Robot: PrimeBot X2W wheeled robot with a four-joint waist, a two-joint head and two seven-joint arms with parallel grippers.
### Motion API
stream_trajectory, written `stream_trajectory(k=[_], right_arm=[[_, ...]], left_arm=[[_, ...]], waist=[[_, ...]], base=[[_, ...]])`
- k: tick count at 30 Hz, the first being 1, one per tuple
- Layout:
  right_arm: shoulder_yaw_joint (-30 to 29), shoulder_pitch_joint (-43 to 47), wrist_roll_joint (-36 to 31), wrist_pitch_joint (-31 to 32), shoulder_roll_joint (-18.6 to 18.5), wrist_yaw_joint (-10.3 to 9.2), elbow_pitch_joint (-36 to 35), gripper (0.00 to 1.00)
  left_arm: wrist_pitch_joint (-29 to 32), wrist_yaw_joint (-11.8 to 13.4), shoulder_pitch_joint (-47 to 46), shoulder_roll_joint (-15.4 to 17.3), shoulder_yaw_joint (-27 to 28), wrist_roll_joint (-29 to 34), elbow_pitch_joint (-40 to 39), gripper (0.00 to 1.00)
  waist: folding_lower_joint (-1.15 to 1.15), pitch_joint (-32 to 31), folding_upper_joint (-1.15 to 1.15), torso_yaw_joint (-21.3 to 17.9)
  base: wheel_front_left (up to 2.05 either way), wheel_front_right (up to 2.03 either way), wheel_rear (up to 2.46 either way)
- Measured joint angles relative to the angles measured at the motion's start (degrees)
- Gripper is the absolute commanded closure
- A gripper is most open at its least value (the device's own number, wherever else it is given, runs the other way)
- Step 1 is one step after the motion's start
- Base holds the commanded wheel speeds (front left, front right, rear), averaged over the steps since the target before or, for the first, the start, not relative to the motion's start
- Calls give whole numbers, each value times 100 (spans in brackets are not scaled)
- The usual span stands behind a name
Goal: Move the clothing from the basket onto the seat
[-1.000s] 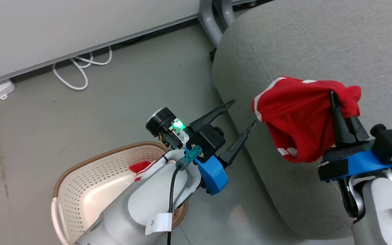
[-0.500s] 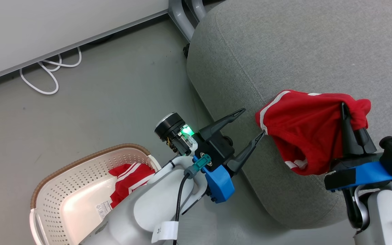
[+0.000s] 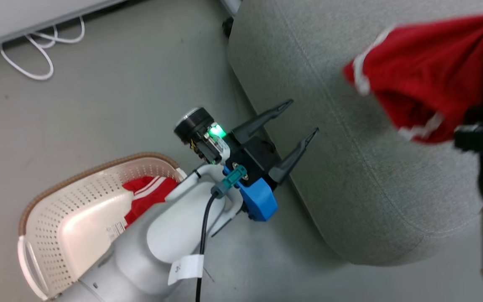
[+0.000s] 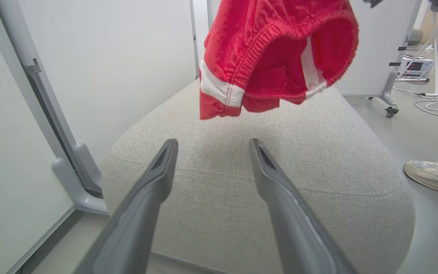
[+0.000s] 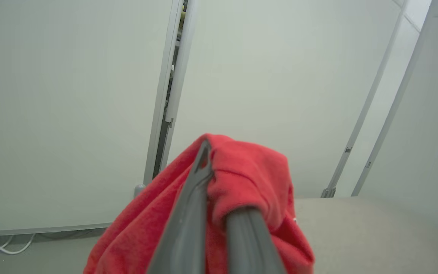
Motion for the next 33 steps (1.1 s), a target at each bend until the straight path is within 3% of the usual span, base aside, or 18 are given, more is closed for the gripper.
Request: stream_trajectory(k=[8,15,24,33], right_arm=[[-816,-1325,12,0,-754,0,-174,100],[-1605,-2015,115,-3,-1351,0,479,100],[-1909,-2130,66,-9,-1141,0,1853,100],[-1887,-1777,208,-10,-776,0,2552,100]], left_arm=[[98,46,-565,299,92,179,-320,0],[248,53,-1002,464,85,350,-740,0],[390,116,-1123,638,41,415,-1066,0],[411,124,-1116,724,-13,390,-1150,0]], waist=[[0,820,0,98],[1,1576,0,310],[1,2199,0,566],[1,2262,0,606]], base=[[0,0,0],[0,0,0],[0,0,0],[0,0,0]])
